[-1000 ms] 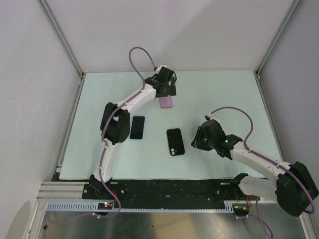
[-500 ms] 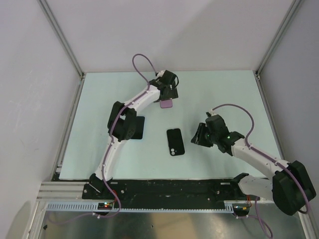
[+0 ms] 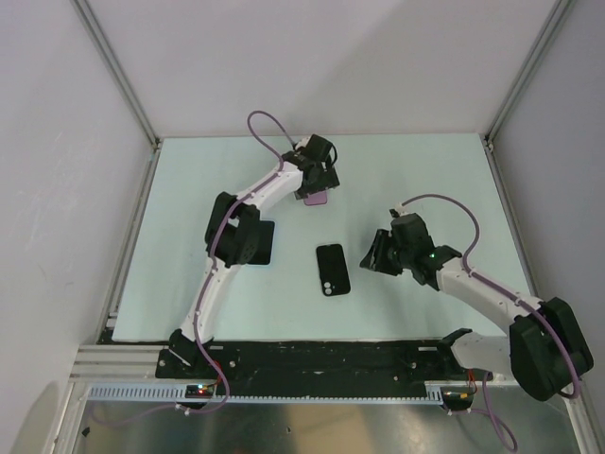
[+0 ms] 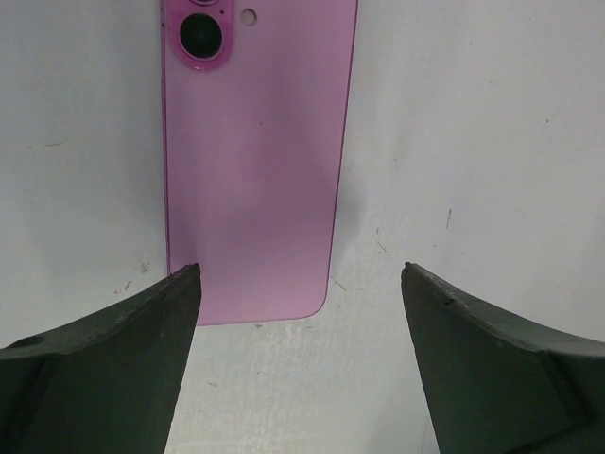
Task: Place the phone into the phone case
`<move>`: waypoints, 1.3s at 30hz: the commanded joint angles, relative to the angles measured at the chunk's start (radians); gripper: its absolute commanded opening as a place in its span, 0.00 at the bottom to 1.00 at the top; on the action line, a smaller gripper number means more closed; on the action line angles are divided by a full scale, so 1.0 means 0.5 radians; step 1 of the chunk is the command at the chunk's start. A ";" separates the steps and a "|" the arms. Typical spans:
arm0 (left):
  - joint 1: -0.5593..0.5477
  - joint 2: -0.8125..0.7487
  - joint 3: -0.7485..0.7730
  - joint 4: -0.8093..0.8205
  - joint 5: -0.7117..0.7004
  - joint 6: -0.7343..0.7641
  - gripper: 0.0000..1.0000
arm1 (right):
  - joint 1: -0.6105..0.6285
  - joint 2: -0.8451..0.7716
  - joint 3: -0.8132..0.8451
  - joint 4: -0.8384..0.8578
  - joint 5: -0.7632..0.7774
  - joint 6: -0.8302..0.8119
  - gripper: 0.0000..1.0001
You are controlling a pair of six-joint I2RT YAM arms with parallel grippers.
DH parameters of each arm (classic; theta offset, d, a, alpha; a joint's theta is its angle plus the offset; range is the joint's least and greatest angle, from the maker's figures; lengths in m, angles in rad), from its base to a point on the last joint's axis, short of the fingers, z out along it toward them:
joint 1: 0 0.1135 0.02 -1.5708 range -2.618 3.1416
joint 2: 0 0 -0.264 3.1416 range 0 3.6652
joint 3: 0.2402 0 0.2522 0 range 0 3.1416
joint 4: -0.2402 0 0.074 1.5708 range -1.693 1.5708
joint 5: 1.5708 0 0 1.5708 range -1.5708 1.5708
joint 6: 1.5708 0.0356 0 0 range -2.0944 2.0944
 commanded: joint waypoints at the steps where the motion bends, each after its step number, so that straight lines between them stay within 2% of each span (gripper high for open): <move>1: 0.034 -0.040 -0.013 -0.007 0.044 -0.095 0.90 | -0.030 0.076 0.118 0.096 -0.031 -0.035 0.39; 6: 0.058 -0.096 -0.098 -0.011 0.052 -0.088 0.90 | -0.072 0.245 0.211 0.175 -0.020 -0.042 0.39; 11: 0.075 -0.179 -0.157 -0.010 0.099 -0.005 0.90 | -0.207 0.524 0.412 0.400 -0.121 -0.007 0.38; 19: 0.179 -0.265 -0.198 -0.011 0.308 0.090 0.86 | -0.394 1.309 0.930 0.736 -0.421 0.251 0.35; 27: 0.263 -0.169 -0.118 -0.011 0.507 0.115 0.80 | -0.463 1.951 1.426 0.894 -0.675 0.582 0.31; 32: 0.292 -0.099 -0.071 -0.008 0.621 0.098 0.76 | -0.467 2.142 1.663 0.890 -0.708 0.716 0.30; 39: 0.306 -0.037 -0.044 -0.009 0.690 0.072 0.69 | -0.422 2.299 1.949 0.719 -0.594 0.785 0.27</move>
